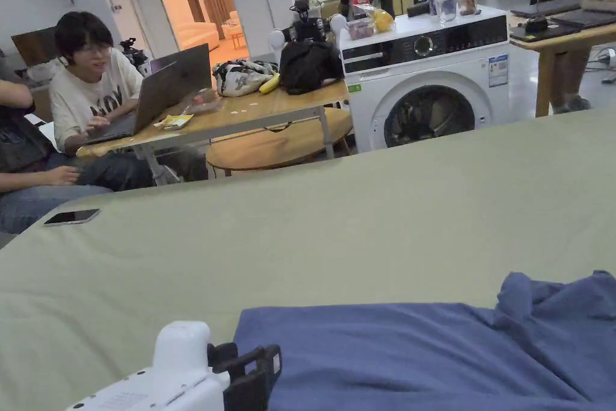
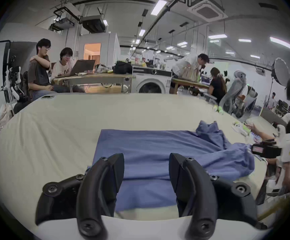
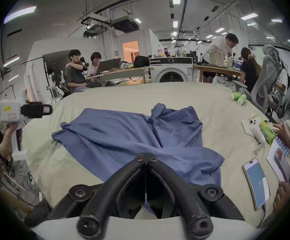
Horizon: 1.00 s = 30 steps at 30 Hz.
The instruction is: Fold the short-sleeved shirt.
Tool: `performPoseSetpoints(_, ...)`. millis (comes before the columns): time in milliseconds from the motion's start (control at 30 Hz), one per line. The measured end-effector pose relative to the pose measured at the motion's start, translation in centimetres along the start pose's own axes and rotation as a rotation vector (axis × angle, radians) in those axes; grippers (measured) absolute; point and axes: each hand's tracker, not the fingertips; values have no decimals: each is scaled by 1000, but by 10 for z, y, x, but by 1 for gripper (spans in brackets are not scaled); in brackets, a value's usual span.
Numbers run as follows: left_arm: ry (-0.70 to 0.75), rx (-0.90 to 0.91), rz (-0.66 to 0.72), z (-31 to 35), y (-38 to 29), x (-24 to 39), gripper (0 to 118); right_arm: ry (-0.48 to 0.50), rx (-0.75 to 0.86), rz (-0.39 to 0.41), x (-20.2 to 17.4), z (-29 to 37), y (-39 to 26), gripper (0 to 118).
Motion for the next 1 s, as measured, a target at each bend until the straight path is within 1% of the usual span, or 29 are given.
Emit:
performPoseSetpoints(33, -4, -55, -16, -24, 14, -10, 53, 9, -8, -18, 2, -2, 1, 0)
performPoseSetpoints(100, 18, -154, 5, -72, 40, -28, 66, 19, -26, -62, 8, -5, 2, 0)
performPoseSetpoints(133, 4, -210, 23, -93, 50, -38, 70, 17, -35, -76, 13, -7, 0, 0)
performPoseSetpoints(233, 59, -302, 105, -152, 71, -65, 70, -17, -49, -79, 22, -5, -3, 0)
performPoseSetpoints(267, 73, -321, 153, -166, 73, -75, 70, -24, -57, -78, 27, -4, -5, 0)
performPoseSetpoints(333, 114, -370, 187, -187, 75, -88, 70, -42, -65, -83, 34, -1, -7, 0)
performPoseSetpoints(433, 183, -440, 137, -210, 67, -91, 70, -66, -76, -93, 46, 1, -9, 0)
performPoseSetpoints(500, 189, -460, 162, -220, 61, -95, 70, -80, -83, -96, 51, -1, -7, 0)
performPoseSetpoints(533, 156, -447, 193, -219, 57, -96, 69, -84, -86, -96, 53, -2, -6, 0)
performPoseSetpoints(567, 166, -431, 178, -216, 55, -95, 62, -83, -86, -98, 56, -3, -2, 0)
performPoseSetpoints(600, 166, -431, 170, -217, 57, -95, 51, -81, -86, -103, 58, -5, 2, 0)
performPoseSetpoints(700, 145, -441, 112, -215, 60, -90, 38, -66, -78, -115, 64, -18, 24, 0)
performPoseSetpoints(733, 118, -425, 114, -215, 60, -87, 21, -59, -85, -114, 68, -26, 36, 9)
performPoseSetpoints(767, 147, -436, 95, -219, 56, -80, 5, -68, -93, -111, 71, -37, 48, 34)
performPoseSetpoints(800, 152, -436, 69, -221, 55, -77, 0, -80, -121, -113, 76, -50, 60, 54)
performPoseSetpoints(833, 155, -442, 73, -227, 50, -76, 0, -88, -173, -122, 84, -66, 72, 64)
performPoseSetpoints(900, 155, -451, 89, -231, 52, -77, 0, -84, -283, -165, 104, -105, 92, 64)
performPoseSetpoints(933, 153, -453, 95, -230, 52, -77, 0, -106, -289, -175, 110, -119, 99, 64)
performPoseSetpoints(1000, 149, -454, 105, -217, 54, -71, 0, -168, -369, -192, 126, -155, 105, 64)
